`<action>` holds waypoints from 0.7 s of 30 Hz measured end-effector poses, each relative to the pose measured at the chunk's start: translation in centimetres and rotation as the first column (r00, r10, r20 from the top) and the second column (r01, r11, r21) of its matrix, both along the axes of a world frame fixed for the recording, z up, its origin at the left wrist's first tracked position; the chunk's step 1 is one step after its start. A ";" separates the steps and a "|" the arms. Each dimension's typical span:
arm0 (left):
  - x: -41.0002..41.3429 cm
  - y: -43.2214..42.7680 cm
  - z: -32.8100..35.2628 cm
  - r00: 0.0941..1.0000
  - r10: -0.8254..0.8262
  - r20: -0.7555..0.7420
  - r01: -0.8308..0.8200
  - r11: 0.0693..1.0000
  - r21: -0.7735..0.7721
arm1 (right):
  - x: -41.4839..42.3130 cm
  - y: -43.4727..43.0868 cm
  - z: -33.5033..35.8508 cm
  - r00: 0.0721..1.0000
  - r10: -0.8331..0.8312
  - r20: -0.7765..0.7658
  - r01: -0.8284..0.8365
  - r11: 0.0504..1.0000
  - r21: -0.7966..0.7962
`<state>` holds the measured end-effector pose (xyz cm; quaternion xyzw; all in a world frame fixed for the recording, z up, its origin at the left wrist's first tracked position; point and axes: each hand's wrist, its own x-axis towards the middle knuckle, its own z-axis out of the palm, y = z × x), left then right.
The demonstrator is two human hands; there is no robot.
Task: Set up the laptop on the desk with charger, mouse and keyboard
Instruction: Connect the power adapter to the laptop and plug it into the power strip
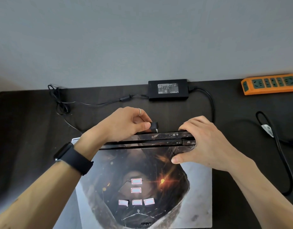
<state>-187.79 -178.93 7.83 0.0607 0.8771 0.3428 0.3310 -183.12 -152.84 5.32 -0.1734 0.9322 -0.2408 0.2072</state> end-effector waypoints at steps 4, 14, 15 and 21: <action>-0.1 0.2 0.5 0.999 -0.047 -0.007 0.047 0.999 0.000 | -0.1 -0.1 -0.1 1.000 0.003 0.004 -0.003 1.000 -0.003; 2.1 1.0 -0.1 0.983 -0.156 -0.100 0.146 0.984 -0.104 | -0.4 -0.1 -0.5 1.000 -0.008 -0.004 0.008 1.000 -0.027; 2.7 1.2 -0.5 0.962 -0.242 -0.124 0.215 0.956 -0.199 | -0.4 -0.1 -0.5 1.000 -0.010 -0.004 0.010 1.000 -0.028; 4.3 1.6 -1.9 0.903 -0.295 -0.314 0.191 0.927 -0.322 | -0.7 -0.2 -0.7 1.000 -0.003 0.014 0.003 1.000 -0.021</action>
